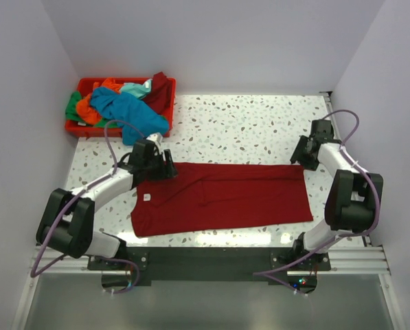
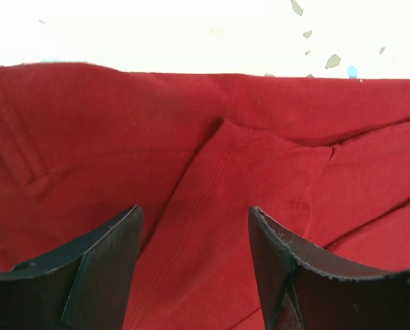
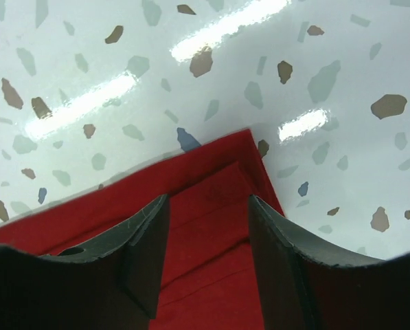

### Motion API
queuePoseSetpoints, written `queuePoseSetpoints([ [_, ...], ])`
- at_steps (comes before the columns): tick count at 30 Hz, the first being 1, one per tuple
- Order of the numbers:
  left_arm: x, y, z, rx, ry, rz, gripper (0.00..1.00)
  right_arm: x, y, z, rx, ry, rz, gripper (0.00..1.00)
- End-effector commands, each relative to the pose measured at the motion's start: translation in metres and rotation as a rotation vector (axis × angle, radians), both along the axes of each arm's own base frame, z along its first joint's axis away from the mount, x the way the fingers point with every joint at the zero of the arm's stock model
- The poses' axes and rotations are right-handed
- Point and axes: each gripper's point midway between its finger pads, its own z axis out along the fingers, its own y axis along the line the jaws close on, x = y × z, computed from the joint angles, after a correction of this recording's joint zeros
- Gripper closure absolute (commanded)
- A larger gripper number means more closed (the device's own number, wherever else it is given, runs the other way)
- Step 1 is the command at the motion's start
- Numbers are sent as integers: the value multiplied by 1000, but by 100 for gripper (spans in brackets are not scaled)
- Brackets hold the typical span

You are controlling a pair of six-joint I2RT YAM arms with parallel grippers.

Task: Fold and stack the t-shirts
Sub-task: Fold the tshirt

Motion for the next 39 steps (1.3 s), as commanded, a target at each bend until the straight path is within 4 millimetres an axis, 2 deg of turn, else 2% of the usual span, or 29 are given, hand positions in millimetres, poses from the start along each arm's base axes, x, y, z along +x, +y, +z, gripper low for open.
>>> queuePoseSetpoints([
  [1, 28, -17, 23, -48, -102, -46, 32, 16, -6, 1, 5, -37, 20, 48],
  [10, 30, -21, 11, -43, -71, -56, 32, 13, -10, -21, 14, 15, 9, 53],
  [13, 29, -21, 9, -41, -67, -57, 32, 11, -8, -24, 21, 22, 12, 59],
  [17, 28, -21, 6, -28, -65, -55, 32, 4, -8, -19, 15, 26, 5, 66],
  [25, 33, -33, 6, -28, -77, -71, 32, -9, -8, -12, 3, 26, 4, 77],
  [28, 38, -39, 4, -22, -81, -77, 32, -9, -8, -13, 10, 33, 7, 84],
  [29, 39, -41, 0, -12, -74, -80, 32, -10, -7, -12, 10, 34, 7, 89],
  [32, 47, -44, -3, 15, -78, -77, 32, -11, -7, -10, 10, 31, 12, 95],
  [35, 52, -51, -5, 35, -82, -81, 33, -12, -7, -7, 11, 25, 14, 96],
  [39, 59, -50, -9, 91, -79, -57, 39, -15, -3, -5, 21, 20, 20, 96],
])
